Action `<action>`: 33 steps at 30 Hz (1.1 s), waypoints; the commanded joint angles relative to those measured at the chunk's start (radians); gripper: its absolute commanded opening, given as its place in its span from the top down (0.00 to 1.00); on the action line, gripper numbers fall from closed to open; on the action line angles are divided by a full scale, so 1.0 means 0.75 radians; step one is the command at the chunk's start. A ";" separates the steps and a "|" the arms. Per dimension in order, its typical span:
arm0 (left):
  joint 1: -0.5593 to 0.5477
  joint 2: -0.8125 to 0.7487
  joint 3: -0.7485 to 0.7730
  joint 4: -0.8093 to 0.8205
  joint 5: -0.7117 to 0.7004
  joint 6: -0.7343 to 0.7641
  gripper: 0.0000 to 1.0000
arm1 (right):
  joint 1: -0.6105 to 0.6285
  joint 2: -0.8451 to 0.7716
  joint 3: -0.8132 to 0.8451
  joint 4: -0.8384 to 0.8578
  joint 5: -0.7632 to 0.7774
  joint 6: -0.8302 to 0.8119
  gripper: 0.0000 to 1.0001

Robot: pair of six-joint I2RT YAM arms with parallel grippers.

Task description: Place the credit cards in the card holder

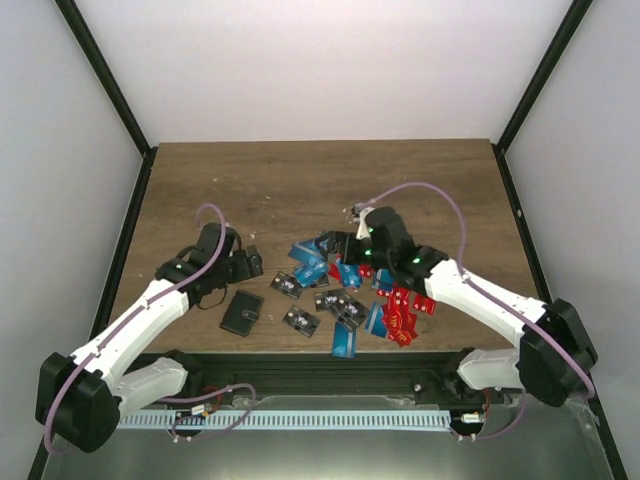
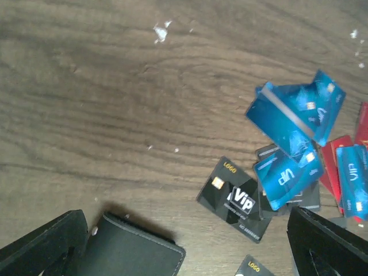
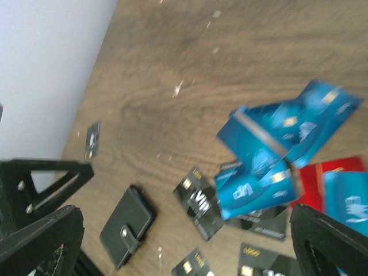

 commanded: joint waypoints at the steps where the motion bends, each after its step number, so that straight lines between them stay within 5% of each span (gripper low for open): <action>1: -0.032 -0.030 -0.094 -0.108 -0.125 -0.215 0.05 | 0.161 0.084 0.029 0.009 0.089 0.057 0.00; 3: -0.052 -0.027 -0.155 -0.090 -0.176 -0.280 0.13 | 0.193 0.120 0.039 0.017 0.086 0.062 0.00; 11: -0.087 -0.043 -0.343 -0.021 -0.243 -0.433 0.14 | 0.235 0.211 0.060 0.029 0.037 0.030 0.00; 25: -0.116 -0.128 -0.493 0.073 0.041 -0.528 0.26 | 0.237 0.266 0.046 0.024 -0.001 0.025 0.00; 33: -0.286 -0.194 -0.542 0.145 0.097 -0.645 0.31 | 0.242 0.276 0.022 0.026 -0.030 0.038 0.00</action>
